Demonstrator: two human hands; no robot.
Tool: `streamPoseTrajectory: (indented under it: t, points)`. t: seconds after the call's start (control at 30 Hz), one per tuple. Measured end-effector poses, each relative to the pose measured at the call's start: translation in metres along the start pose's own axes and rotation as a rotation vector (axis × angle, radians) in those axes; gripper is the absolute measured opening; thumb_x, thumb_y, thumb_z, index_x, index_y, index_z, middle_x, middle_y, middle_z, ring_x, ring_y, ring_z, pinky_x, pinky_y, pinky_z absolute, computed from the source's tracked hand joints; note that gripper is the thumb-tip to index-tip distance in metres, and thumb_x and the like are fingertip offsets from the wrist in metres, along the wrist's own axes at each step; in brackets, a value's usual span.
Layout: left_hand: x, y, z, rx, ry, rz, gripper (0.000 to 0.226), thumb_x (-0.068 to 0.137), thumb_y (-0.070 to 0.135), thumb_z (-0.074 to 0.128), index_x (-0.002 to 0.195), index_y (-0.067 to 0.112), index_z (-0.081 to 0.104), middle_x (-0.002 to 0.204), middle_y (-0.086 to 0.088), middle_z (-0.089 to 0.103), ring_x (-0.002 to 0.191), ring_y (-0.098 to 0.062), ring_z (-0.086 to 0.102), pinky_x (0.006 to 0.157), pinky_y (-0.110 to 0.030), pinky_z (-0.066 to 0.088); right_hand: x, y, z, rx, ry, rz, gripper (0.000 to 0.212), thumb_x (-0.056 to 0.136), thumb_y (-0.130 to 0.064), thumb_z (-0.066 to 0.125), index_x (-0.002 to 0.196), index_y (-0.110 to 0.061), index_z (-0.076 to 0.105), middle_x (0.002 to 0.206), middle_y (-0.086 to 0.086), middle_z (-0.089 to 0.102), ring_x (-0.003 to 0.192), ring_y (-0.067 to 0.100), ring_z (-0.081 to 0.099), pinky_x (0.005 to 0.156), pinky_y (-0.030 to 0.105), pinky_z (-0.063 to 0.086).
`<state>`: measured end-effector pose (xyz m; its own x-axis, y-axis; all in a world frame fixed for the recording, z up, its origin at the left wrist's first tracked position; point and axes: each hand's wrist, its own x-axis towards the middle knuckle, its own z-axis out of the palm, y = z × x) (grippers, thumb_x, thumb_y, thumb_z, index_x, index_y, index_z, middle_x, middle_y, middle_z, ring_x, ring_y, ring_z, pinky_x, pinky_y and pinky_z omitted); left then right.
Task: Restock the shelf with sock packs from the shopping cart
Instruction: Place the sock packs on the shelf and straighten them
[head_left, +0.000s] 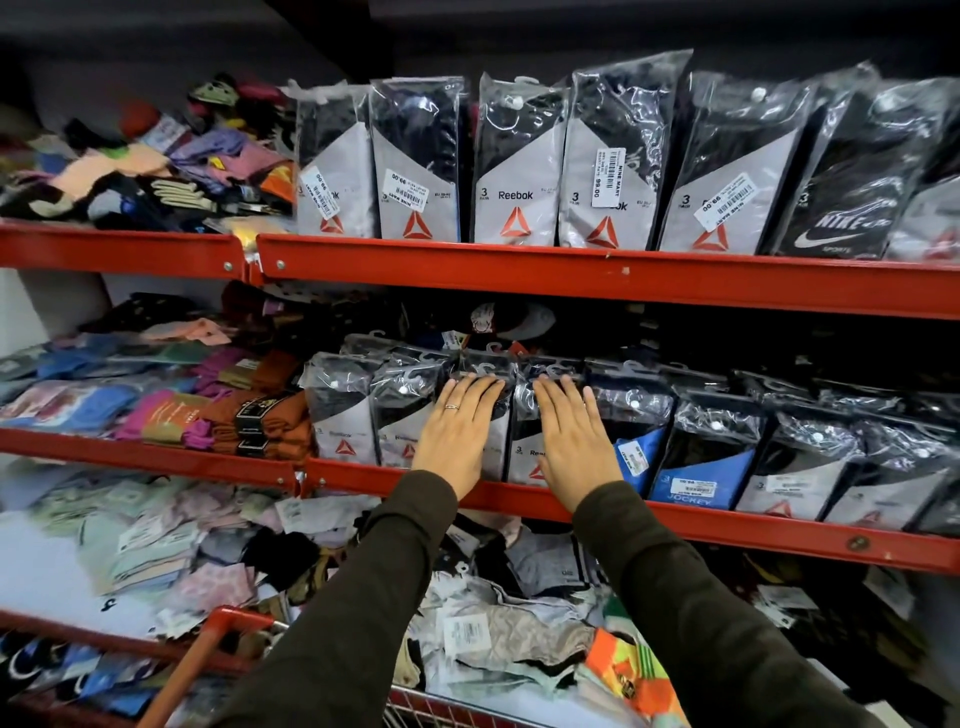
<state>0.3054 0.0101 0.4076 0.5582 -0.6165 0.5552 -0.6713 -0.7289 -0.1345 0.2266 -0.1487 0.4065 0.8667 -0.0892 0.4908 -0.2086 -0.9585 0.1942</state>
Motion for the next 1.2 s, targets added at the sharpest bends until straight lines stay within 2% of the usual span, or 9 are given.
streamPoseTrajectory:
  t: [0.2,0.3,0.37,0.5,0.63,0.7,0.87,1.07,1.2]
  points:
    - [-0.003,0.001,-0.012,0.002,-0.033,0.006,0.094,0.079,0.006,0.063,0.158,0.01,0.011,0.163,-0.009,0.021,0.153,-0.027,0.015,0.128,-0.045,0.008,-0.008,-0.001,-0.003,0.054,0.054,-0.009,0.104,0.07,-0.016,0.077,0.153,-0.004,0.016,0.161,0.013,0.027,0.152,0.032,0.015,0.125,0.049,0.008]
    - [-0.006,0.007,-0.018,-0.016,0.001,-0.005,0.096,0.076,0.017,0.062,0.158,0.008,0.013,0.165,-0.009,0.019,0.154,-0.026,0.012,0.128,-0.047,0.004,-0.018,0.005,-0.01,0.119,0.121,-0.045,0.101,0.071,-0.01,0.067,0.155,-0.005,0.012,0.165,0.013,0.014,0.154,0.031,0.003,0.124,0.049,0.005]
    - [-0.004,0.016,-0.022,-0.07,0.04,-0.001,0.096,0.075,0.026,0.059,0.158,0.007,0.013,0.165,-0.009,0.018,0.155,-0.026,0.011,0.128,-0.046,0.004,-0.025,0.013,-0.019,0.15,0.162,-0.044,0.098,0.071,-0.01,0.061,0.155,-0.004,0.012,0.166,0.013,0.01,0.154,0.03,0.002,0.124,0.052,0.008]
    - [0.01,0.049,-0.032,-0.171,0.11,0.072,0.087,0.084,0.038,0.051,0.157,0.007,0.015,0.165,-0.008,0.019,0.155,-0.025,0.011,0.128,-0.045,0.008,-0.035,0.045,-0.036,0.142,0.192,0.112,0.097,0.068,-0.014,0.058,0.154,-0.001,0.016,0.165,0.016,0.012,0.153,0.033,0.005,0.123,0.056,0.013]
    - [0.032,0.091,-0.031,-0.17,0.097,0.185,0.079,0.096,0.046,0.045,0.158,0.007,0.013,0.166,-0.008,0.017,0.155,-0.026,0.011,0.127,-0.045,0.01,-0.047,0.093,-0.044,0.155,0.215,0.292,0.098,0.066,-0.012,0.063,0.153,0.0,0.019,0.164,0.017,0.015,0.153,0.035,0.005,0.124,0.053,0.005]
    - [0.044,0.113,-0.029,-0.122,0.058,0.237,0.082,0.097,0.048,0.048,0.158,0.007,0.011,0.167,-0.009,0.013,0.155,-0.026,0.009,0.128,-0.044,0.009,-0.055,0.113,-0.044,0.137,0.157,0.33,0.101,0.066,-0.015,0.066,0.153,0.0,0.018,0.163,0.017,0.017,0.153,0.035,0.004,0.124,0.052,0.003]
    - [0.061,0.147,-0.021,-0.027,-0.057,0.236,0.091,0.094,0.032,0.063,0.158,0.004,0.004,0.167,-0.012,0.006,0.155,-0.027,0.006,0.127,-0.04,0.002,-0.068,0.134,-0.031,0.011,-0.073,0.294,0.106,0.074,-0.026,0.069,0.156,-0.004,0.004,0.165,0.012,0.009,0.153,0.031,0.001,0.125,0.046,-0.003]
    - [0.058,0.154,-0.018,-0.068,-0.003,0.184,0.08,0.092,0.013,0.065,0.156,0.005,0.017,0.163,-0.011,0.025,0.152,-0.026,0.024,0.126,-0.038,0.011,-0.06,0.141,-0.02,-0.12,-0.024,0.289,0.092,0.078,-0.011,0.073,0.154,-0.004,0.02,0.159,0.013,0.031,0.149,0.031,0.024,0.124,0.045,0.013]
    - [0.053,0.154,-0.012,-0.063,0.008,0.183,0.076,0.093,0.006,0.059,0.157,0.006,0.019,0.163,-0.01,0.027,0.152,-0.025,0.024,0.125,-0.038,0.01,-0.061,0.14,-0.017,-0.111,-0.027,0.295,0.091,0.078,-0.009,0.073,0.153,-0.004,0.022,0.158,0.014,0.033,0.149,0.032,0.025,0.124,0.046,0.014]
